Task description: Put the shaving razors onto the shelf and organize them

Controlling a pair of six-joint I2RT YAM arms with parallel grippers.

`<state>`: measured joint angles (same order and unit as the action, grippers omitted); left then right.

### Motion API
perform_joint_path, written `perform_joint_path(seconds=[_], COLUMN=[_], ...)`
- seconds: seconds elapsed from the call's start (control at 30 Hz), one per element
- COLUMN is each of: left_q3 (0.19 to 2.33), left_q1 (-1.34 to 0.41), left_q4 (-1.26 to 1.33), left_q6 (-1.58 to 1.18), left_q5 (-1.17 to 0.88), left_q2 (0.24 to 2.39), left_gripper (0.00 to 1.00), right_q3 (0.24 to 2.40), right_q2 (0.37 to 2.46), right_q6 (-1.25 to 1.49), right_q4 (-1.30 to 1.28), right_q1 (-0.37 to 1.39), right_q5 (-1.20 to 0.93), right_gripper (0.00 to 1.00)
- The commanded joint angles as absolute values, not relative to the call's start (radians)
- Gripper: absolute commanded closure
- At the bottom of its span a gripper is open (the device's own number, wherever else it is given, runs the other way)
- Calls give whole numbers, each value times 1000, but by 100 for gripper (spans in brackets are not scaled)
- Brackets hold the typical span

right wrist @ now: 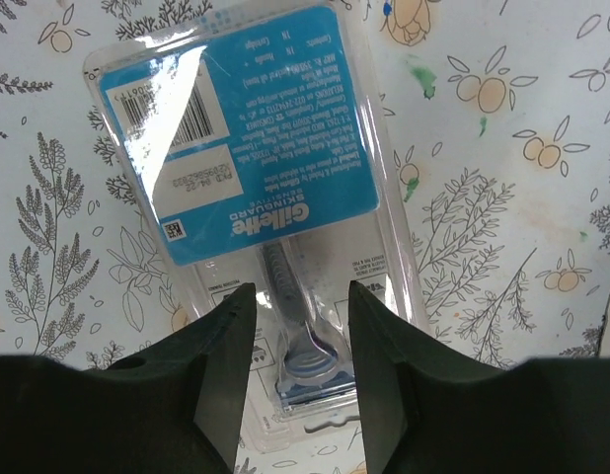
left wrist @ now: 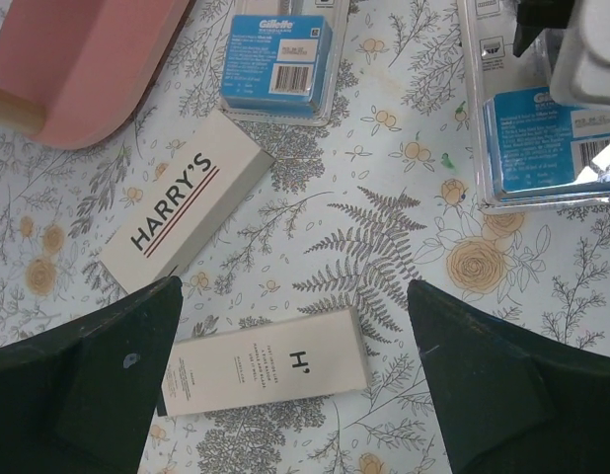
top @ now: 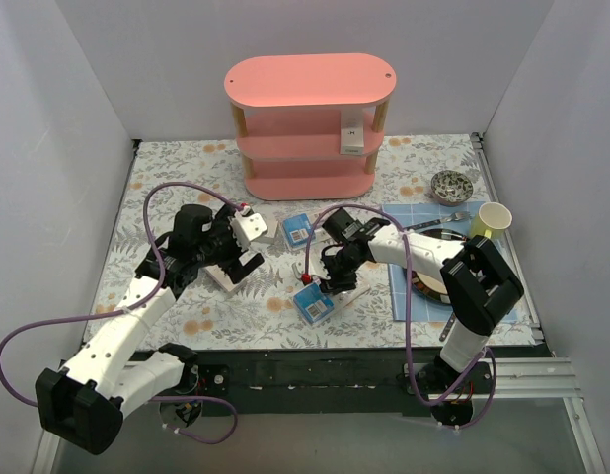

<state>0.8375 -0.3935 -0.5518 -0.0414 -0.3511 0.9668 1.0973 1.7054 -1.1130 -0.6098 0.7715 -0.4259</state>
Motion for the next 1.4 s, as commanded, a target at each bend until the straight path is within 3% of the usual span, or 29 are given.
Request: perform_joint_path(seconds=[0.0,0.23,0.33,0.5,0.67,0.77,0.9,1.0,1.1,1.13,1.17,1.2,1.37], left_q3=[864,862,888,855,850,839,795,782,792,796,801,811,891], left_q1=[-376,-374,-370,-338,-267,-226,-193,-170,-152,-147,-144,-141,-77], left_q4=[-525,-514,-514,-390,-339,-337,-350,-377,-385,-385,-385,-388,-449], left_q6=[-63,-148,-243,-461,-644,-721,-761,-762,-747,-733,-730,-730,-747], left_q5=[-348,-322,-295,-233,-206,-297,-373,-318,-256,-241,-224,-186,-13], left_q2=[948,982,1028,988,947,919,902,914,917,916,914,914,949], left_gripper=[2,2,2,2,2,2,2,2,2,2,2,2,2], right_q3=[1075,1060,1057,1091,1207,1261,1319,1318,1290,1286,1285,1292,1418], right_q2=[1710,1739,1752,1738,1703,1706,1718,1736,1738,1736,1736,1729,1750], right_q6=[-1151,-1146,-1109,-936,-538,-306,-200,-134,-129,-156,-179,-198,-221], right_q4=[-608,-577,-563,-520,-479,-457,-454,-466,-482,-489,-494,-491,-420], right_q1=[792,796,796,796,784,773,772,759,726,724,724,727,781], right_q5=[-414,-376,-374,-399,-408,-376,-338,-185,-172,-172,-172,-202,-261], right_gripper=[51,58,67,98,99,99,99,99,99,97,72,63,46])
